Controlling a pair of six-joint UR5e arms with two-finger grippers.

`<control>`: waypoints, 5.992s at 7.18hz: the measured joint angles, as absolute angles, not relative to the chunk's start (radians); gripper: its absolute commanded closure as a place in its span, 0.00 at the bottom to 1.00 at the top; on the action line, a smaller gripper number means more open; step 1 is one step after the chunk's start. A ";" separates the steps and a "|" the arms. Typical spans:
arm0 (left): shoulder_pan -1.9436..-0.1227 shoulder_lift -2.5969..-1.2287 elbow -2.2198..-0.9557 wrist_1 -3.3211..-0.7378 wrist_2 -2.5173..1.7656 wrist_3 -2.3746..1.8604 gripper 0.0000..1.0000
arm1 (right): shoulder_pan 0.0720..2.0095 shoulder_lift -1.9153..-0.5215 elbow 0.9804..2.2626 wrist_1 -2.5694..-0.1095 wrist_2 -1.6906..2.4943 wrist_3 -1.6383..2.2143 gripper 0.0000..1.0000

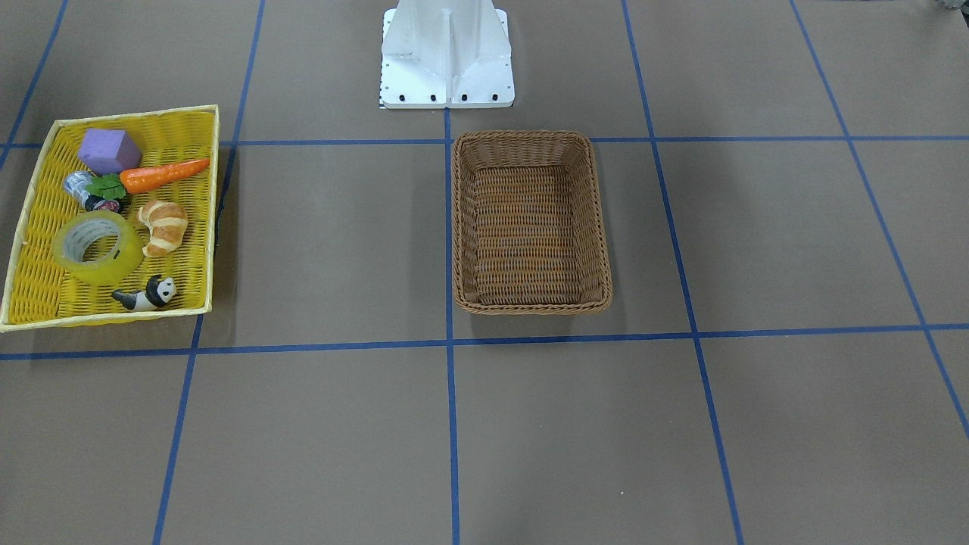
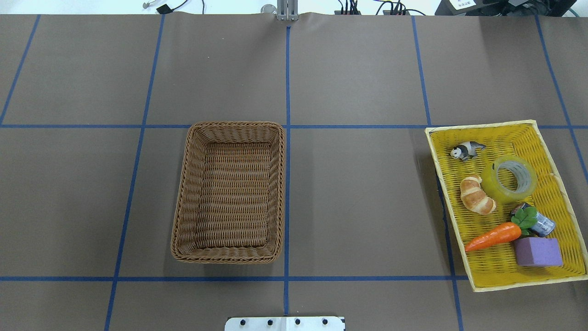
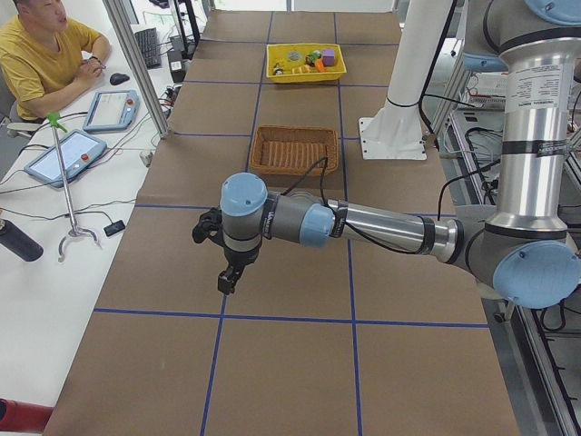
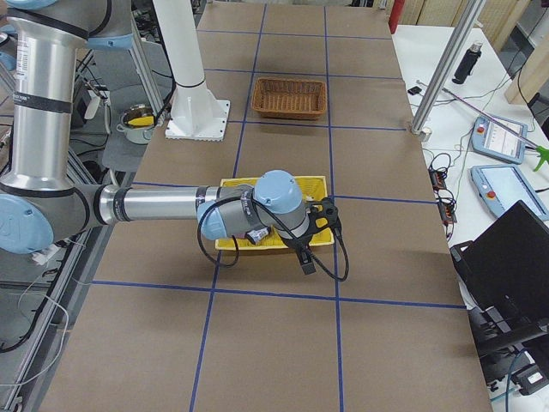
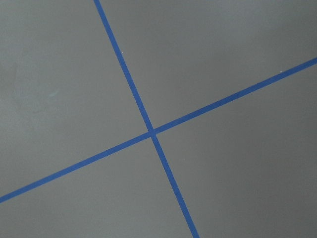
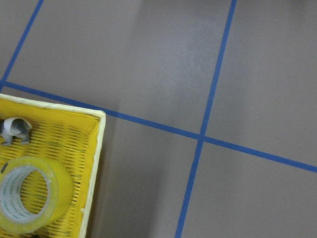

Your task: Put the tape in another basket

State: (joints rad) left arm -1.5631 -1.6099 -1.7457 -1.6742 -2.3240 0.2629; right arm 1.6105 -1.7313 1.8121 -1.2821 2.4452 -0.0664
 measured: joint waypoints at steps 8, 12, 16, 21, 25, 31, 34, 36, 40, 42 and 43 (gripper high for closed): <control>-1.562 -1.631 -1.729 -1.754 -2.332 0.261 0.01 | 1.186 -1.619 1.792 -1.218 2.260 -0.004 0.07; -1.562 -1.632 -1.729 -1.771 -2.332 0.261 0.01 | 1.067 -1.626 1.710 -1.206 2.254 -0.044 0.09; -1.562 -1.632 -1.734 -1.773 -2.332 0.261 0.01 | 1.016 -1.598 1.663 -1.191 2.243 -0.045 1.00; -1.563 -1.631 -1.738 -1.773 -2.333 0.262 0.01 | 1.046 -1.587 1.678 -1.130 2.227 -0.041 1.00; -1.559 -1.647 -1.780 -1.777 -2.355 0.228 0.01 | 1.218 -1.500 1.765 -1.132 2.323 0.158 1.00; -1.316 -1.809 -1.800 -2.332 -2.473 -0.729 0.01 | 1.073 -1.186 1.834 -1.126 2.211 0.793 1.00; -1.050 -1.956 -1.794 -2.563 -2.378 -1.064 0.01 | 0.865 -1.036 1.835 -1.126 1.927 0.966 1.00; -0.919 -2.000 -1.796 -2.618 -2.259 -1.103 0.01 | 0.775 -0.970 1.836 -1.129 1.847 1.012 1.00; -0.837 -2.059 -1.787 -2.629 -2.141 -1.220 0.01 | 0.644 -0.912 1.843 -1.135 1.706 1.035 1.00; -0.829 -2.060 -1.780 -2.627 -2.112 -1.224 0.01 | 0.613 -0.915 1.859 -1.141 1.673 1.035 1.00; -0.829 -2.061 -1.776 -2.626 -2.108 -1.224 0.01 | 0.602 -0.919 1.868 -1.142 1.659 1.035 1.00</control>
State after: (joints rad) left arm -0.8289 -2.0611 -1.7756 -2.6265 -2.1083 -1.2240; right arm 0.6022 -0.9188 1.8679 -1.1422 1.6588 1.0354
